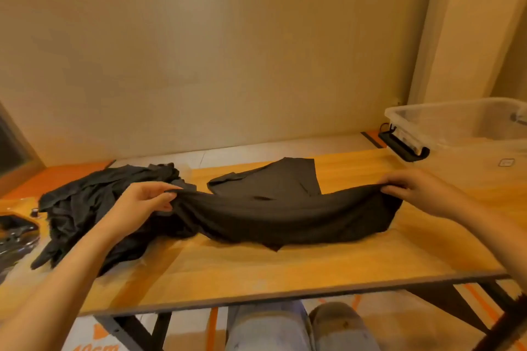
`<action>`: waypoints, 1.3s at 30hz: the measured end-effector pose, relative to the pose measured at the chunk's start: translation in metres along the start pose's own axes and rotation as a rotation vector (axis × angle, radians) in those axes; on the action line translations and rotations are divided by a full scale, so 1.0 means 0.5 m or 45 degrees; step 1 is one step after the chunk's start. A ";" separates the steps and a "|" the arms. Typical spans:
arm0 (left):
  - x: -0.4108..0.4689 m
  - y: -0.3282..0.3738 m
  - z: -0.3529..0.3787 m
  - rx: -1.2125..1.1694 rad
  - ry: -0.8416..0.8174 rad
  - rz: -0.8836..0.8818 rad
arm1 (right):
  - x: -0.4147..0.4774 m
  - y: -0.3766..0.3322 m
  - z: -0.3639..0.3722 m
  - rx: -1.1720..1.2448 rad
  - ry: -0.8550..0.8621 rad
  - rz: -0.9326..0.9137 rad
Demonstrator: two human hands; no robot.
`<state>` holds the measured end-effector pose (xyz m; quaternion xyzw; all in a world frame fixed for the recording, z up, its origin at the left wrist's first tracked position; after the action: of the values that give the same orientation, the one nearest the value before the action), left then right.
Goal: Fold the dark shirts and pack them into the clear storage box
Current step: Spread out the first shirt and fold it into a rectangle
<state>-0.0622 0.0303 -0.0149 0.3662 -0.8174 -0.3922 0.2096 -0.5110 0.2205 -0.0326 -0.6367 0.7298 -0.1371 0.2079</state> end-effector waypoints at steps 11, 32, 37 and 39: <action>0.336 0.254 -0.318 -0.166 0.699 0.214 | 0.286 -0.122 -0.443 -0.090 0.742 -0.001; 0.054 0.246 -0.193 -0.314 0.964 0.546 | 0.076 -0.162 -0.328 0.652 1.171 -0.422; -0.045 0.141 -0.087 -0.340 0.920 0.376 | 0.001 -0.115 -0.184 1.011 1.072 -0.329; -0.077 0.117 -0.056 -0.293 0.901 0.305 | -0.020 -0.098 -0.142 1.105 1.032 -0.334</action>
<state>-0.0453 0.0705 0.0463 0.3550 -0.6822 -0.3036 0.5626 -0.5014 0.2183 0.0538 -0.4756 0.5439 -0.6780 0.1355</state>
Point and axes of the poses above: each hand's wrist, its own x-axis towards the middle knuckle, its own z-axis out of the palm, y = z × x, the point moved 5 cm from there along x, towards the middle knuckle, and after that the axes turned 14 degrees about -y, right-handed, at the moved point
